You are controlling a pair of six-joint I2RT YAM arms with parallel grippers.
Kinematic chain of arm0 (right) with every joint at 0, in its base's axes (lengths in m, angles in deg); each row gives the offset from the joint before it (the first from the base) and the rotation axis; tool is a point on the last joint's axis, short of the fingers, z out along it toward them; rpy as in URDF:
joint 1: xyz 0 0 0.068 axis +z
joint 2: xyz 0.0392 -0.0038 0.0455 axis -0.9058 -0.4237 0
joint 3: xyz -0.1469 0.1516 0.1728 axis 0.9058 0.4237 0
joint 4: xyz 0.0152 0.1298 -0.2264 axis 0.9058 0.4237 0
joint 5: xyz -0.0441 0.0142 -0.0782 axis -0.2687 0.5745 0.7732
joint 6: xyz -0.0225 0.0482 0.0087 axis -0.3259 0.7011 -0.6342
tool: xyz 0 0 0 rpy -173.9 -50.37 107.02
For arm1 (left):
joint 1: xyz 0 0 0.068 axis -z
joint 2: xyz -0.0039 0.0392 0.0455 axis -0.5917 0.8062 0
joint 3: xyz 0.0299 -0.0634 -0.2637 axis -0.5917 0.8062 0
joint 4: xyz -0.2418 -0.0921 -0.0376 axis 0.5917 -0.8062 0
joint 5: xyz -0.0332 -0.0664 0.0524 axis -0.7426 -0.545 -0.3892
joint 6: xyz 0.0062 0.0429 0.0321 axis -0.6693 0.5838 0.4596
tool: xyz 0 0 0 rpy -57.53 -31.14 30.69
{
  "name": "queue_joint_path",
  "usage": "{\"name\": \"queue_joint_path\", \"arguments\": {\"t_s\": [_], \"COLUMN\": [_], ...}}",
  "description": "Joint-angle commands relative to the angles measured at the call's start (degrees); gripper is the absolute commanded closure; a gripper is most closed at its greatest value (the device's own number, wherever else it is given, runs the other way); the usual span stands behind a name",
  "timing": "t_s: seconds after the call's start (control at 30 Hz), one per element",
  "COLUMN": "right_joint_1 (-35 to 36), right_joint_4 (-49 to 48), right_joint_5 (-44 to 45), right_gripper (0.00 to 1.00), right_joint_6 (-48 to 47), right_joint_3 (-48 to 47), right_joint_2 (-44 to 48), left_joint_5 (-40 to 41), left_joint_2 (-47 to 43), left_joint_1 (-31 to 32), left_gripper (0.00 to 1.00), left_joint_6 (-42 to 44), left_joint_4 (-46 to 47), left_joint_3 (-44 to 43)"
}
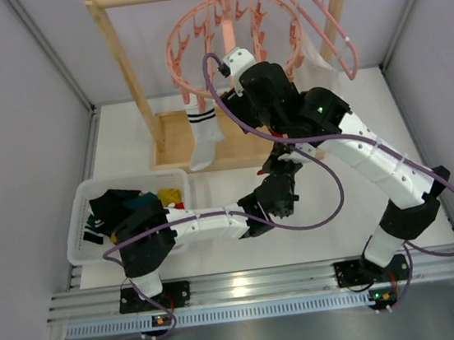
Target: Remove the socks clipped to the hanger
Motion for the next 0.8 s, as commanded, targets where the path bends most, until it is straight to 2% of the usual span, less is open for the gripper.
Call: {"name": "queue_joint_path", "arguments": {"t_s": [0.0,0.17,0.3,0.4,0.43,0.5,0.6,0.77], "right_joint_1": [-1.1,-1.6,-2.0,-2.3,-2.3,-2.3,-2.3,-2.3], "right_joint_4": [-1.1,-2.1,-3.6,-4.5,-4.6,-5.2,-5.5,-6.6], "right_joint_5": [0.2,1.1,2.6,3.3,3.2,3.0,3.2,2.9], "right_gripper": [0.37,0.42,0.5,0.62,0.73,0.86,0.92,0.91], "right_joint_6": [-1.8,-2.1,-2.2,-2.2,-2.1,-1.7,-1.4,-1.1], "right_joint_3": [-2.4,-2.0,-1.9,-1.9,-1.9,-1.5,-1.0,0.6], "right_joint_2": [-1.0,-2.2,-2.6,-2.5,-2.4,-2.0,-1.8,-1.3], "left_joint_5": [-0.2,-0.6,-0.6,-0.7,-0.7,-0.6,-1.3,-0.8], "left_joint_2": [-0.2,-1.2,-1.6,-1.9,-2.0,-2.0,-2.1,-6.7], "left_joint_1": [0.7,0.6,0.6,0.6,0.7,0.6,0.6,0.6], "left_gripper": [1.0,1.0,1.0,1.0,1.0,1.0,1.0,1.0], "left_joint_6": [0.4,-0.3,-0.5,-0.6,-0.5,-0.5,-1.2,-6.0], "left_joint_4": [1.7,1.7,1.7,1.7,1.7,1.7,1.6,1.4], "left_joint_3": [-0.9,-0.1,0.4,1.0,1.1,1.2,2.2,9.3]}}
